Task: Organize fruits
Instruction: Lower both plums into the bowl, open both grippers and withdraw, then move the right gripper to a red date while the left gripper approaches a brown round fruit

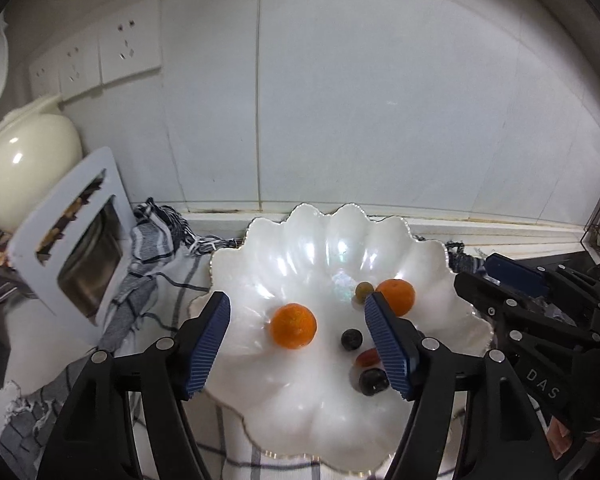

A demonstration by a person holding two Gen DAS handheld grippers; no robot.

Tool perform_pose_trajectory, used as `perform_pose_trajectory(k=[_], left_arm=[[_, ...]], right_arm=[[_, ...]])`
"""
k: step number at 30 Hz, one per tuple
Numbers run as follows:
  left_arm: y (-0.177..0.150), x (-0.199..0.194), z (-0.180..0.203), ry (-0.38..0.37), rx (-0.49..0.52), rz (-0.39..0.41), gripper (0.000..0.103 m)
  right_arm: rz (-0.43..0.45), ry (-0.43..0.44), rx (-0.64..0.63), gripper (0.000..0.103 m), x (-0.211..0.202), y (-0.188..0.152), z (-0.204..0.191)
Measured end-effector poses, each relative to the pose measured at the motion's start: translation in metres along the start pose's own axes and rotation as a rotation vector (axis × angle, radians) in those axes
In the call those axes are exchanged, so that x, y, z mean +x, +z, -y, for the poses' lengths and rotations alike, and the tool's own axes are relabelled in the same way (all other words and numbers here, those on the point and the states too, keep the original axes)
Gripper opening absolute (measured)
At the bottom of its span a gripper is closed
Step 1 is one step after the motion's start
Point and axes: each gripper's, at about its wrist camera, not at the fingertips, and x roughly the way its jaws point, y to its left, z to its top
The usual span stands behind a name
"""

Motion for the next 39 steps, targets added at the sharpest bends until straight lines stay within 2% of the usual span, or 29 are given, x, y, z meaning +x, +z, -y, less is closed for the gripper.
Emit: perform_pose_trajectory(k=[6, 12, 18, 21, 24, 34, 39], left_arm=[[-0.003, -0.042, 0.001, -0.018, 0.024, 0.053, 0.072], [-0.009, -0.078, 0.003, -0.073, 0.033, 0.088, 0.075], [-0.022, -0.108, 0.006, -0.071, 0.056, 0.117, 0.075], [-0.029, -0.121, 0.006, -0.066, 0.074, 0.128, 0.075], [-0.036, -0.133, 0.007, -0.064, 0.091, 0.141, 0.075], [-0.055, -0.163, 0.006, -0.056, 0.134, 0.173, 0.075], [-0.066, -0.171, 0.009, -0.043, 0.177, 0.185, 0.079]], right_arm=[[0.055, 0.008, 0.003, 0.038, -0.039, -0.005, -0.007], [0.109, 0.016, 0.0, 0.038, -0.079, -0.011, -0.014], [0.156, 0.01, -0.003, 0.038, -0.115, -0.022, -0.021], [0.17, 0.006, 0.001, 0.039, -0.127, -0.029, -0.024], [0.182, -0.001, 0.012, 0.047, -0.138, -0.036, -0.027], [0.207, -0.013, 0.008, 0.047, -0.166, -0.059, -0.041], [0.201, -0.002, 0.019, 0.047, -0.174, -0.071, -0.044]])
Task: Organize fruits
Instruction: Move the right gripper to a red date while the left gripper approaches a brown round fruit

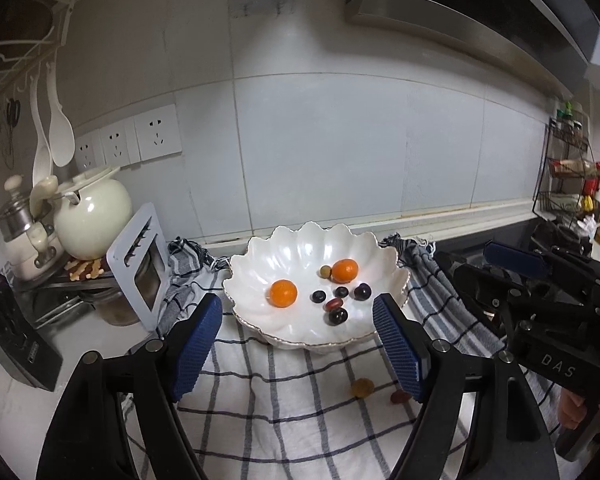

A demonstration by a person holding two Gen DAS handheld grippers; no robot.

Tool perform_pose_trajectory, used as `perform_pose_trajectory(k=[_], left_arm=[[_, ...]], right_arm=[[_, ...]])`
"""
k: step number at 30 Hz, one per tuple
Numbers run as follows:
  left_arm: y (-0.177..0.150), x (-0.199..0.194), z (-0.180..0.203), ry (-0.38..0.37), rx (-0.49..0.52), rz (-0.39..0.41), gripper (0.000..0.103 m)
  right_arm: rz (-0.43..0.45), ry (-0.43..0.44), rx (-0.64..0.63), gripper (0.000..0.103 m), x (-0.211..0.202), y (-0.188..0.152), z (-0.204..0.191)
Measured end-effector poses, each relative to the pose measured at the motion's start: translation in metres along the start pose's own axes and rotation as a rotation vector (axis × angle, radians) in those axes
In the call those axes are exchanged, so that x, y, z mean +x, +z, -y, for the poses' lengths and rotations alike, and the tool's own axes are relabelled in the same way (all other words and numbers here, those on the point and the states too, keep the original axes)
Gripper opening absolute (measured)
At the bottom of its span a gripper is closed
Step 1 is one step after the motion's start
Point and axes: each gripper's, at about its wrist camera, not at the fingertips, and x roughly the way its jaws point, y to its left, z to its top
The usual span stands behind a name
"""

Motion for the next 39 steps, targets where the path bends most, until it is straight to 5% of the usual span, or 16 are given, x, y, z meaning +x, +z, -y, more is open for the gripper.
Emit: perform_pose_trajectory(k=[14, 39], left_arm=[[-0.036, 0.002, 0.012, -0.01, 0.106, -0.014, 0.08], [-0.091, 0.058, 0.026, -0.171, 0.318, -0.086, 0.072]], right_arm=[[-0.046, -0.034, -0.002, 0.047, -0.004, -0.036, -0.006], [-0.2, -0.038, 0.007, 0.047, 0.042, -0.104, -0.02]])
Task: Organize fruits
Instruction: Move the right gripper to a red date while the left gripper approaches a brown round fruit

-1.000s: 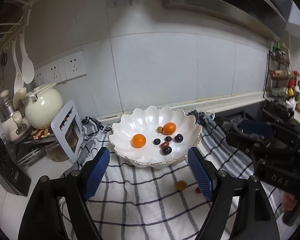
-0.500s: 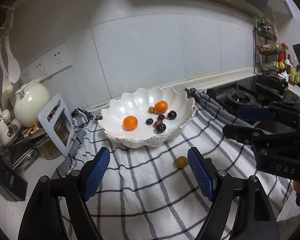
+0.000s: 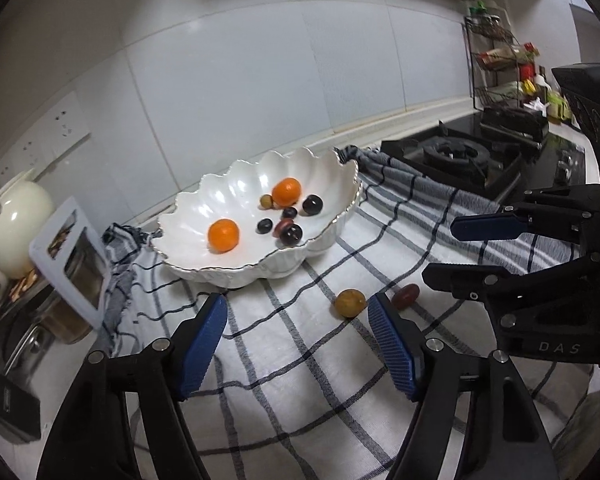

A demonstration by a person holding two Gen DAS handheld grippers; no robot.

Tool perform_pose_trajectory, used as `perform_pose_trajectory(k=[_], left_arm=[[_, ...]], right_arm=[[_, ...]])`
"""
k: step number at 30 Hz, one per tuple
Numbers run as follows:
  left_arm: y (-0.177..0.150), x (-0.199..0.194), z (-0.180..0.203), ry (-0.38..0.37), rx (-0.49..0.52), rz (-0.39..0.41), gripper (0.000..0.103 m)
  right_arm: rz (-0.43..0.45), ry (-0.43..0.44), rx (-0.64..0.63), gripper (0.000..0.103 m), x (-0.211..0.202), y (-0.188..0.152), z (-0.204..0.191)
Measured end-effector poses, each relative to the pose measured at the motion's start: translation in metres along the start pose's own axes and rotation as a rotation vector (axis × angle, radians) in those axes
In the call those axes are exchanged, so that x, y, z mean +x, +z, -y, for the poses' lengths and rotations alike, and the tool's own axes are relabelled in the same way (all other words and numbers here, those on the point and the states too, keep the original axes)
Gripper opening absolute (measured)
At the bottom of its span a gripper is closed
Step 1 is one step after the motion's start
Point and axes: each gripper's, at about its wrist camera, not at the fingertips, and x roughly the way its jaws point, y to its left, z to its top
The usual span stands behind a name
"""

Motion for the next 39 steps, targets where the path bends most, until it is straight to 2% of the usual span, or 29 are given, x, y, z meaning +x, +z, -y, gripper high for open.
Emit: perform_pose_trajectory(k=[11, 18, 26, 37, 39], left_arm=[[-0.005, 0.042, 0.004, -0.085, 0.031, -0.064, 0.062], [-0.007, 0.062, 0.013, -0.146, 0.094, -0.093, 0.049], [-0.01, 0.079, 0.022, -0.175, 0.158, -0.115, 0.041], [-0.011, 0.096, 0.026, -0.202, 0.175, -0.14, 0.038], [-0.009, 0.097, 0.026, -0.213, 0.171, -0.144, 0.032]], right_arm=[[-0.085, 0.018, 0.065, 0.047, 0.039, -0.011, 0.008], [-0.107, 0.037, 0.092, 0.047, 0.05, -0.013, 0.014], [-0.125, 0.05, 0.108, 0.045, 0.06, -0.014, 0.016], [-0.17, 0.084, 0.123, 0.033, 0.074, -0.019, 0.02], [-0.171, 0.094, 0.123, 0.031, 0.075, -0.019, 0.02]])
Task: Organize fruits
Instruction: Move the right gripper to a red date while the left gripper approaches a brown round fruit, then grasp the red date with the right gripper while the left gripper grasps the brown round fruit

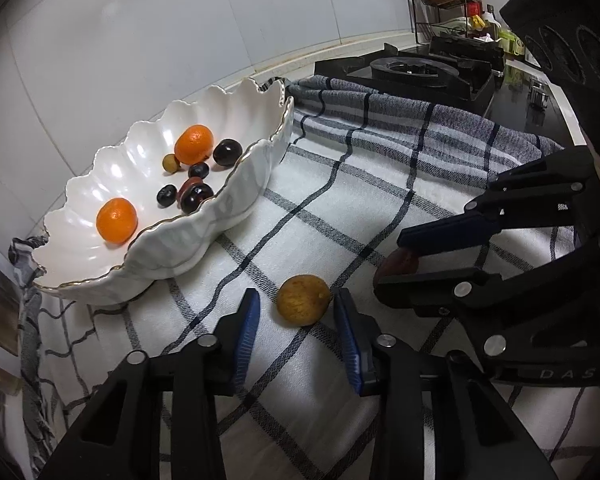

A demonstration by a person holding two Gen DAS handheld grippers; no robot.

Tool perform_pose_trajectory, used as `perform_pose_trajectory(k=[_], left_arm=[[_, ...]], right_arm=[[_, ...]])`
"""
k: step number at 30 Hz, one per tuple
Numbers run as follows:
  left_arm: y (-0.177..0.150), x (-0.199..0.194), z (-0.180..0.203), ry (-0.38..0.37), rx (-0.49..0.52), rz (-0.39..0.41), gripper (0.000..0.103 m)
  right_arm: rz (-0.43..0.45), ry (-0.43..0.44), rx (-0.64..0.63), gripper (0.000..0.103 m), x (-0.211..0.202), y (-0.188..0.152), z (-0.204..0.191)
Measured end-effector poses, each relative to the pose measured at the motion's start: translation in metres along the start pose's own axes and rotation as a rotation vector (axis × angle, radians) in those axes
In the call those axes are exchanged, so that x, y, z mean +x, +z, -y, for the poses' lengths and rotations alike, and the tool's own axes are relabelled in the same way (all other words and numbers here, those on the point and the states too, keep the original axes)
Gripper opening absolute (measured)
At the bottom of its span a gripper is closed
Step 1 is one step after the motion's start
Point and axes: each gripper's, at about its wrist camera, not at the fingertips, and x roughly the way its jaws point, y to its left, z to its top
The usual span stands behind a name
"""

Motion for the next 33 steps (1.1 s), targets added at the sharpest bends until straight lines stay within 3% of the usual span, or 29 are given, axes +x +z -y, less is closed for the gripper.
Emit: perform_pose_trajectory(k=[2, 13, 33], left_arm=[[0.001, 0.001, 0.0, -0.018, -0.004, -0.005, 0.028], [-0.001, -0.006, 0.001, 0.001, -0.094, -0.018, 0.027], [0.001, -0.069, -0.005, 0.121, -0.295, 0.061, 0.027]], right_arm=[[0.0, 0.005, -0.001, 0.031, 0.001, 0.001, 0.0], [0.014, 0.019, 0.002, 0.03, -0.005, 0.001, 0.001], [0.106, 0.042, -0.045, 0.03, -0.042, 0.013, -0.007]])
